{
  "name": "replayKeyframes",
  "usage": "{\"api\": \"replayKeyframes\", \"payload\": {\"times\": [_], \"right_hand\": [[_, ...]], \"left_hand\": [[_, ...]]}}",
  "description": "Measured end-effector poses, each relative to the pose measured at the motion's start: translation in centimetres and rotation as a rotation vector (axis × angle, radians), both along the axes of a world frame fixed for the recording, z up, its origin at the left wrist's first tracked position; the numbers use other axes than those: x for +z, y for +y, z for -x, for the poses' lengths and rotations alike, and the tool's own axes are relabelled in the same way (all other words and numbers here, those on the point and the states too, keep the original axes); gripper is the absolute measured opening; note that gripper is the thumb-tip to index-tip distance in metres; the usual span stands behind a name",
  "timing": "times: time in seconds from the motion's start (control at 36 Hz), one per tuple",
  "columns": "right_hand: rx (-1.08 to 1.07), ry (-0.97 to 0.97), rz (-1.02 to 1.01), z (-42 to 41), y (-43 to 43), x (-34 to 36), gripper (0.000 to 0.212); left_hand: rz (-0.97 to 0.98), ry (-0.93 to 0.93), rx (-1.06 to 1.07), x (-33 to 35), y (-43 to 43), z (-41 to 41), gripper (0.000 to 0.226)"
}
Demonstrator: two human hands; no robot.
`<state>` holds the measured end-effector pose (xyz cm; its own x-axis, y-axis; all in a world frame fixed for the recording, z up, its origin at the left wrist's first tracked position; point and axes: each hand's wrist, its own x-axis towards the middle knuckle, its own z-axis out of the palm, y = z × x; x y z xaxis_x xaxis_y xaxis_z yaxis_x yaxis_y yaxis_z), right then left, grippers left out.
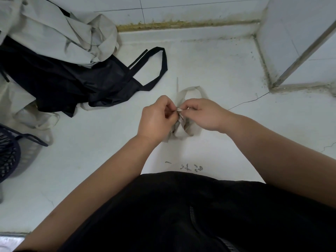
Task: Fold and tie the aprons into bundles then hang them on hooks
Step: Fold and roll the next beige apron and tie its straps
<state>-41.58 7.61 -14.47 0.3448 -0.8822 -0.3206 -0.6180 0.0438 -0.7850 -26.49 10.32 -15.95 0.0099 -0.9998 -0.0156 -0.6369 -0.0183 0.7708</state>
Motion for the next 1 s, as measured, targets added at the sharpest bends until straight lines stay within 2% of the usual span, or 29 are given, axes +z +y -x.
{"api": "replayKeyframes", "payload": {"times": [0.14,0.31,0.36,0.47,0.56,0.67,0.78,0.89,0.94,1.0], "right_hand": [[0.109,0.062,-0.090,0.5,-0.8,0.8,0.012],[0.216,0.292,-0.009,-0.1,-0.9,0.4,0.021],[0.164,0.220,-0.037,-0.1,-0.6,-0.3,0.023],[-0.113,-0.126,-0.211,-0.4,-0.1,-1.0,0.027],[-0.188,-0.223,-0.311,-0.6,0.0,-0.9,0.015],[-0.205,-0.202,-0.393,-0.4,-0.3,-0.7,0.019],[-0.189,-0.130,-0.386,-0.5,-0.7,-0.5,0.028],[-0.181,-0.118,-0.368,-0.7,-0.8,-0.5,0.034],[-0.172,-0.110,-0.357,-0.7,-0.8,-0.5,0.031],[-0.158,-0.104,-0.339,-0.7,-0.9,-0.3,0.020]], "left_hand": [[-0.014,0.066,0.003,-0.2,0.1,-0.2,0.013],[0.014,0.123,-0.005,-0.8,0.8,0.1,0.015],[0.014,0.104,-0.019,-0.9,0.7,0.1,0.013],[0.026,0.059,-0.033,-1.0,-0.1,-0.3,0.015],[0.078,-0.006,-0.068,-1.3,-0.3,-0.4,0.014],[0.248,-0.055,-0.089,-2.3,0.2,-0.6,0.015],[0.287,-0.067,-0.134,-2.7,0.5,-0.4,0.017],[0.329,-0.169,-0.095,-2.2,-0.1,-0.3,0.014],[0.350,-0.230,-0.088,-2.1,-0.2,-0.3,0.012],[0.375,-0.291,-0.095,-2.2,0.0,-0.4,0.015]]}}
